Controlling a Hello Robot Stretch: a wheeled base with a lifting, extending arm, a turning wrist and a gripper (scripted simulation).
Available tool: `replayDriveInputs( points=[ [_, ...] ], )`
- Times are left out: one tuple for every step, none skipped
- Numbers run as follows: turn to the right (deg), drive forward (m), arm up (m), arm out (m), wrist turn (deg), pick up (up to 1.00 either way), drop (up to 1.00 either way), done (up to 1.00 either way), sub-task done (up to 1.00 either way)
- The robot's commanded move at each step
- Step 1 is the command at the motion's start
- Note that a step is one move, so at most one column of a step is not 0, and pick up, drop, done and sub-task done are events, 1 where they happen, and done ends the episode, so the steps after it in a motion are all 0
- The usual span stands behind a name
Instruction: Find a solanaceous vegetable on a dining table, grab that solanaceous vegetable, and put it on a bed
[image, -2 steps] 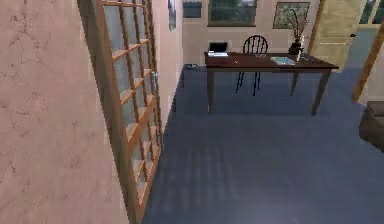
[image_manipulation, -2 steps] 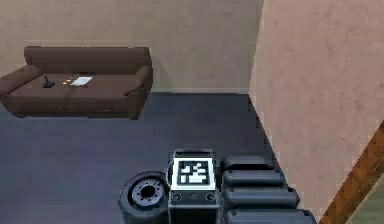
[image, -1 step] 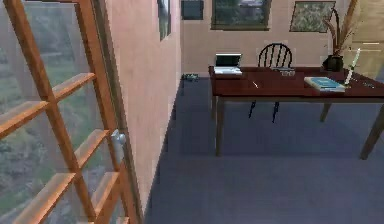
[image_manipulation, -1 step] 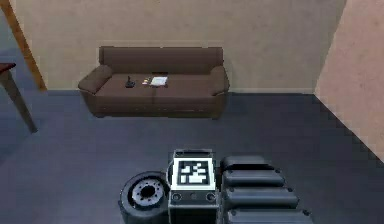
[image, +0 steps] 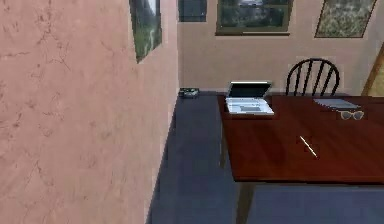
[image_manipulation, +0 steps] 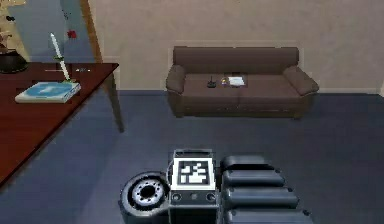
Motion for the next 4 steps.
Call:
replayDriveInputs(
  points=[
    [0.0, 0.75, 0.00, 0.00, 0.0, 0.00, 0.00, 0.00, 0.00],
    [0.0, 0.90, 0.00, 0.00, 0.0, 0.00, 0.00, 0.00, 0.00],
    [0.0, 0.30, 0.00, 0.00, 0.0, 0.00, 0.00, 0.00, 0.00],
    [45.0, 0.00, 0.00, 0.00, 0.0, 0.00, 0.00, 0.00, 0.00]
  ],
)
